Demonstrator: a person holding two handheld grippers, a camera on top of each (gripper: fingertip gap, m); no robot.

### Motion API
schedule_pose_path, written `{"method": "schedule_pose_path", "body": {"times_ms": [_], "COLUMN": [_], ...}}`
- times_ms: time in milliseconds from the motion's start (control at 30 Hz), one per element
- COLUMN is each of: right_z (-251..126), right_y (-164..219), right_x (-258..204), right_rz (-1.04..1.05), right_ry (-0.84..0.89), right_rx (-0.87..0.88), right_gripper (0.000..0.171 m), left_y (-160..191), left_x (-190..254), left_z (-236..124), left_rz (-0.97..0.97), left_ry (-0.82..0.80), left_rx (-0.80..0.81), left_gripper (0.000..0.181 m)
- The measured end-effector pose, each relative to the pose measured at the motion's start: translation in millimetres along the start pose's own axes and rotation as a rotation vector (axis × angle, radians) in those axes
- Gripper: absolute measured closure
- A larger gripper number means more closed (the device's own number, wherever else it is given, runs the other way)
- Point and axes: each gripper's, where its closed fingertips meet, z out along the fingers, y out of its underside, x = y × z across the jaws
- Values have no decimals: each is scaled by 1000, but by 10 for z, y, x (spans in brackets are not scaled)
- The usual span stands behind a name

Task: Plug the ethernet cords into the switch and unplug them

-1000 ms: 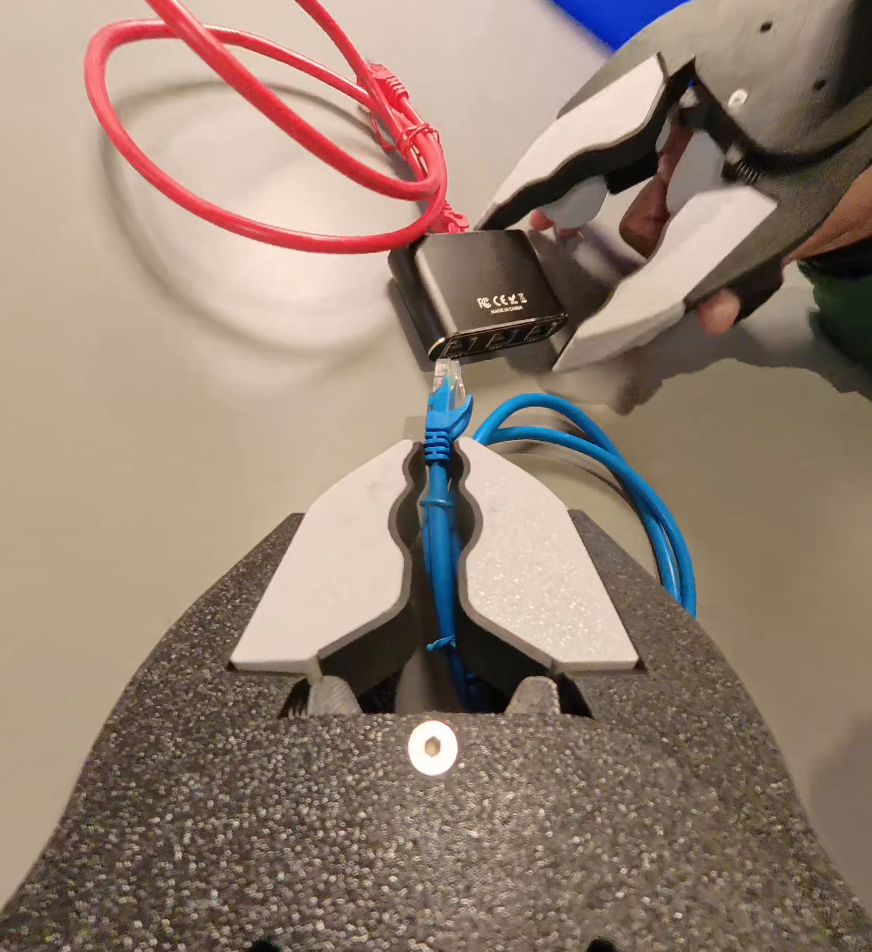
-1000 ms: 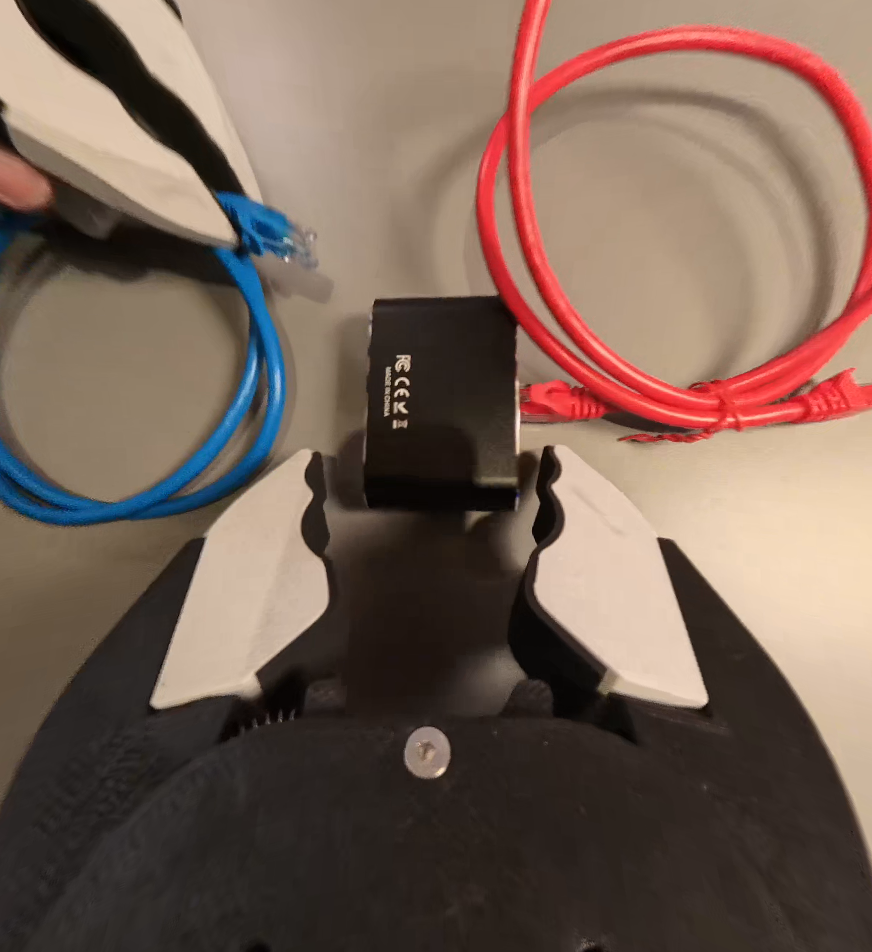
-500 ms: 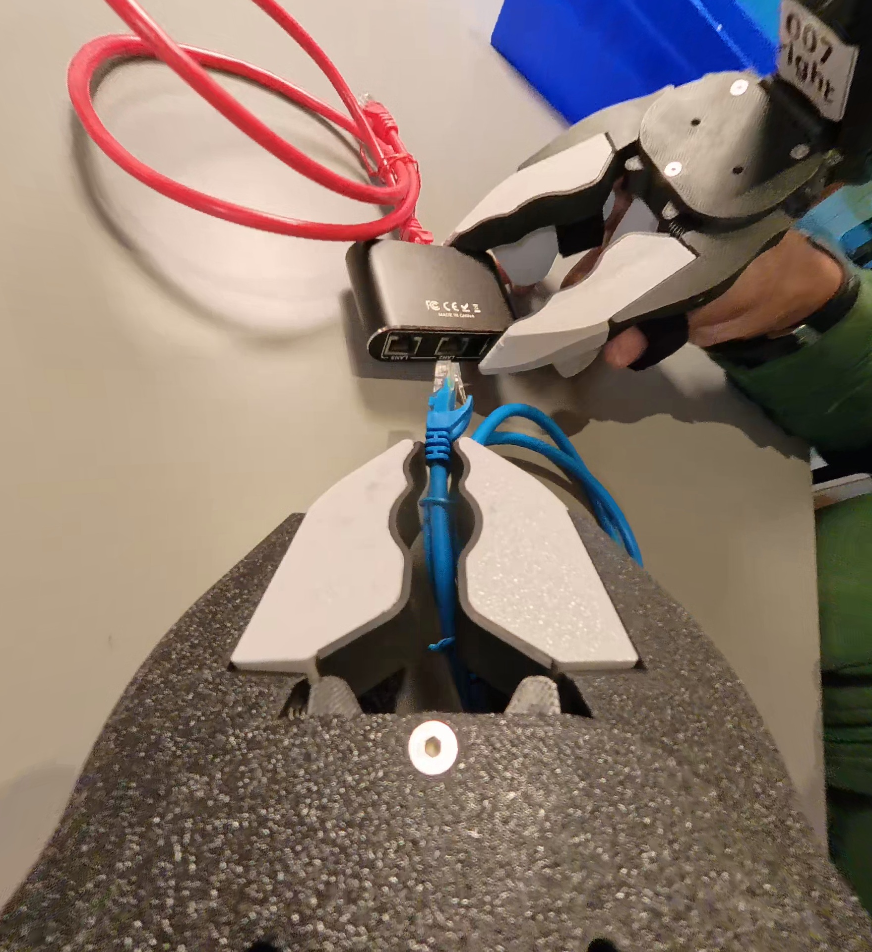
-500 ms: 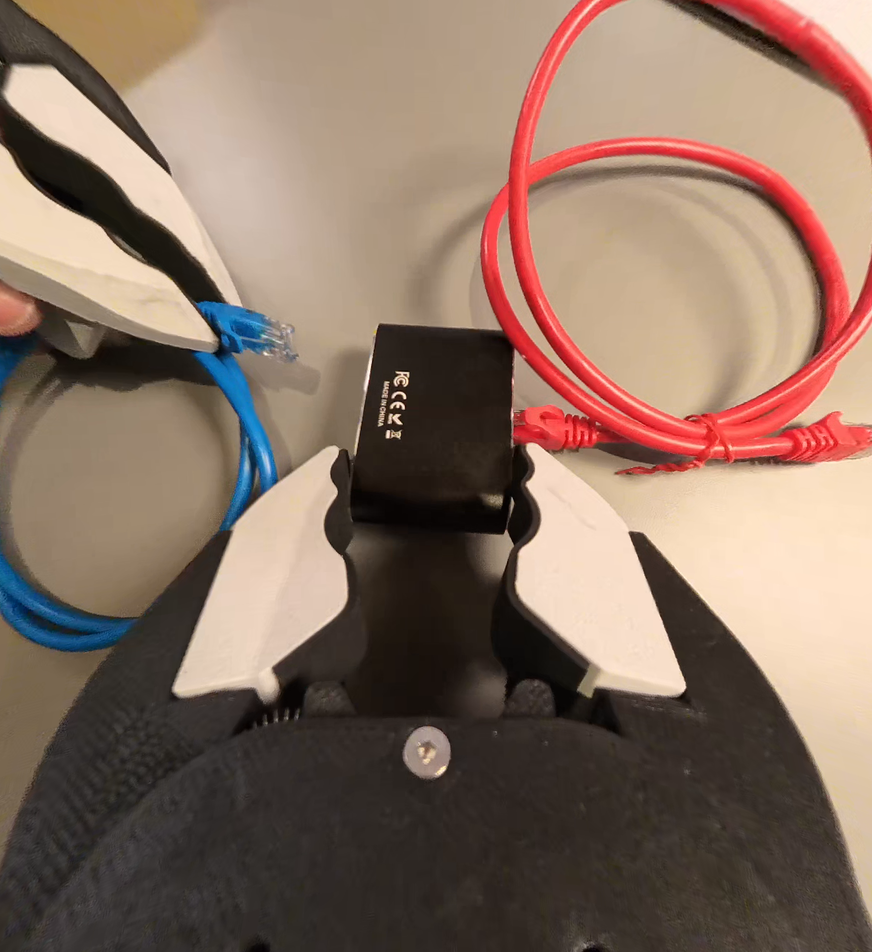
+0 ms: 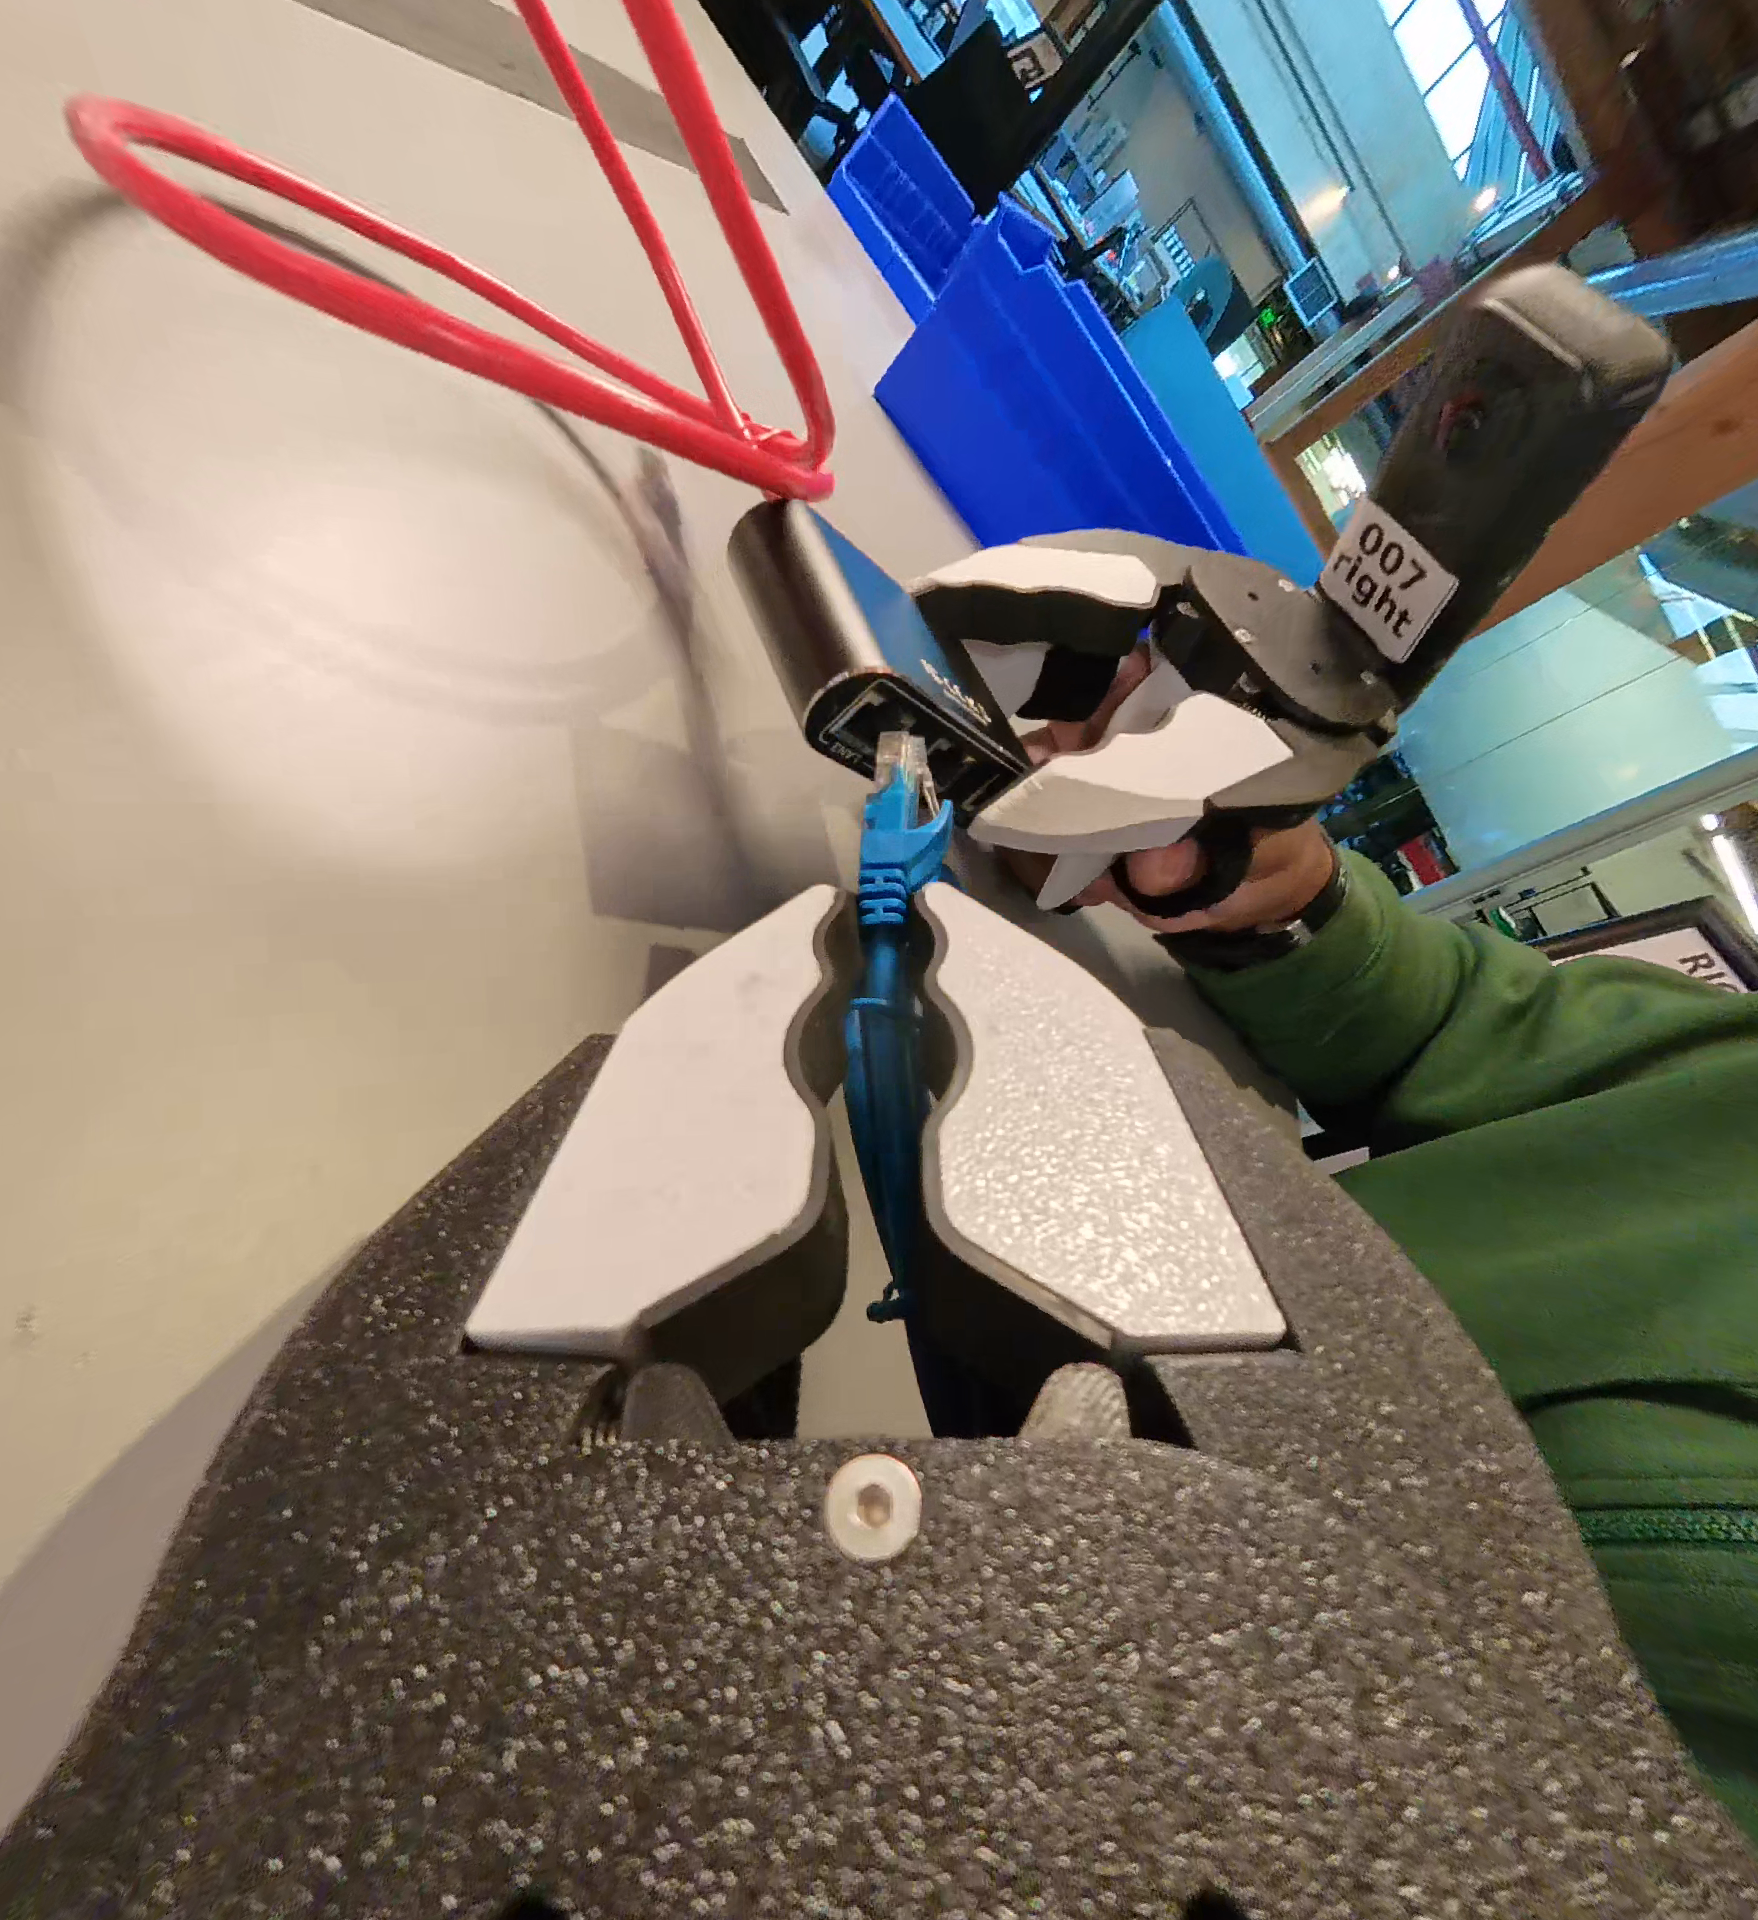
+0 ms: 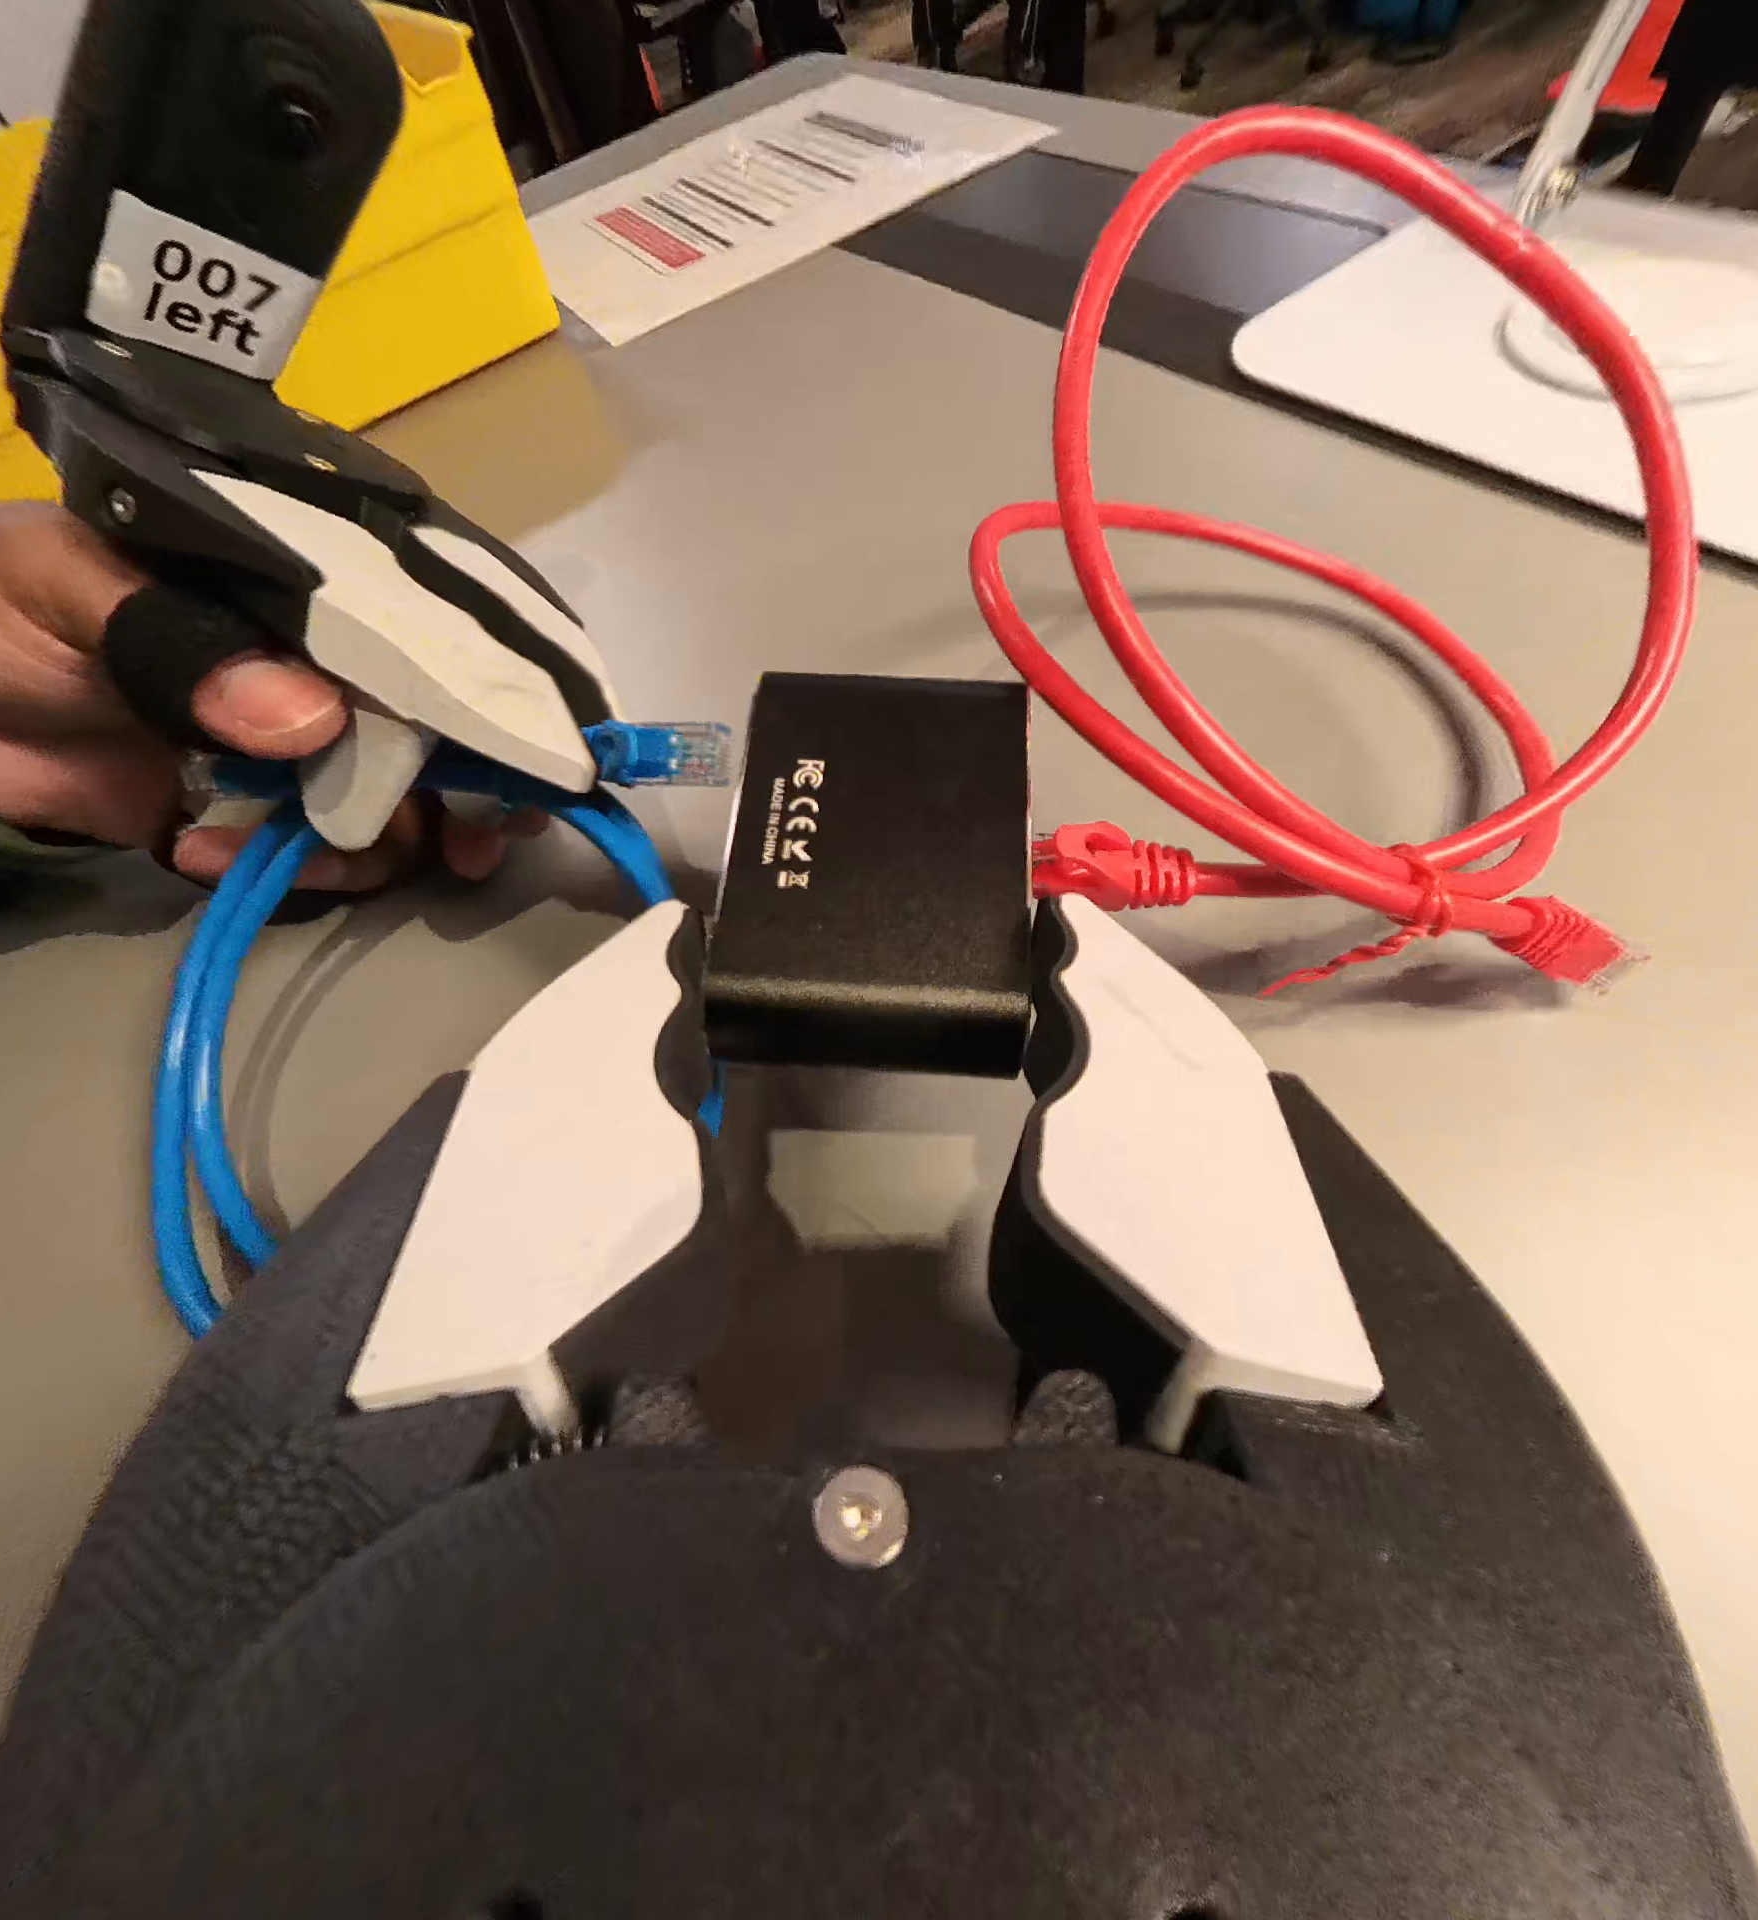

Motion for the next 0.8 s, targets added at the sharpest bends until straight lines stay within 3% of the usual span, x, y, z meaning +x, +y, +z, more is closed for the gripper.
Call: {"method": "schedule_pose_path", "body": {"times_ms": [567, 800], "right_z": [-73, -91], "right_y": [-176, -214], "right_x": [-83, -83], "right_rz": [-154, -322], "right_ry": [75, 175], "right_rx": [136, 160], "right_gripper": [111, 111], "left_y": [-91, -91], "left_x": [117, 127], "left_z": [-29, -33], "left_rz": [-138, -183], "left_ry": [122, 138], "left_rx": [105, 124], "left_gripper": [172, 172]}}
